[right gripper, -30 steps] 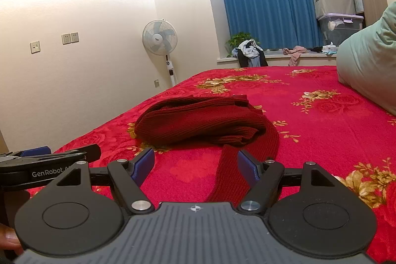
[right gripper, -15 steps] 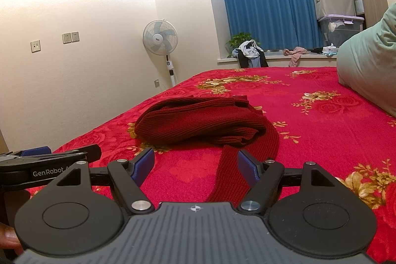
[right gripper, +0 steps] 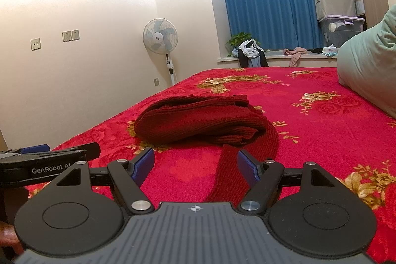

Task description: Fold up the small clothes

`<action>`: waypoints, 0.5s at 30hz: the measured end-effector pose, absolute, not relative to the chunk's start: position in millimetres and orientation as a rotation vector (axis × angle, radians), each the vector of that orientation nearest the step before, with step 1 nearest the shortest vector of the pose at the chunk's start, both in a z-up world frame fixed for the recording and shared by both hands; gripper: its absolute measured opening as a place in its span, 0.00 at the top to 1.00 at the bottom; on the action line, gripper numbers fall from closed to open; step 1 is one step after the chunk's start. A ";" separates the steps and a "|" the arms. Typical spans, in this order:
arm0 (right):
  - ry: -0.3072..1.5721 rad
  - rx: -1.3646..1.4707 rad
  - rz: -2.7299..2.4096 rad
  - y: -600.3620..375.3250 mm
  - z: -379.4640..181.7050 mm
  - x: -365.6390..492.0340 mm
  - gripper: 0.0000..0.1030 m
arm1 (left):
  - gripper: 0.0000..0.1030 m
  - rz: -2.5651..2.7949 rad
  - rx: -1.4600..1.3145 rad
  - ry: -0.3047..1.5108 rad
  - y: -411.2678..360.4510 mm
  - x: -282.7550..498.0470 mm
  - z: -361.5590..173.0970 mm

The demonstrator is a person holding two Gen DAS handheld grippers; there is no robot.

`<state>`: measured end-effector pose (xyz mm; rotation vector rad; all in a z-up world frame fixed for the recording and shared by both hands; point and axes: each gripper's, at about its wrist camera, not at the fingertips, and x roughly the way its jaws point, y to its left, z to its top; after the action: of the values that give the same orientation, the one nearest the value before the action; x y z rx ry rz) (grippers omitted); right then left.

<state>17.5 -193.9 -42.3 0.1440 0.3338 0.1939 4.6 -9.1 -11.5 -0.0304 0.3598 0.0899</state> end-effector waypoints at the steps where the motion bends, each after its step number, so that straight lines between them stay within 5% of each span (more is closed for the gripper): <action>1: 0.334 0.144 0.194 -194.4 -42.3 17.4 0.27 | 0.00 0.090 -0.030 0.360 -9.3 4.3 -11.2; 15: 0.372 0.134 0.161 -195.2 -44.5 21.6 0.27 | 0.00 0.090 -0.025 0.396 -9.0 7.4 -17.2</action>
<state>21.6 -195.2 -44.5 0.1339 0.3719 0.1611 7.4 -9.0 -17.2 -0.0248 0.3956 0.0897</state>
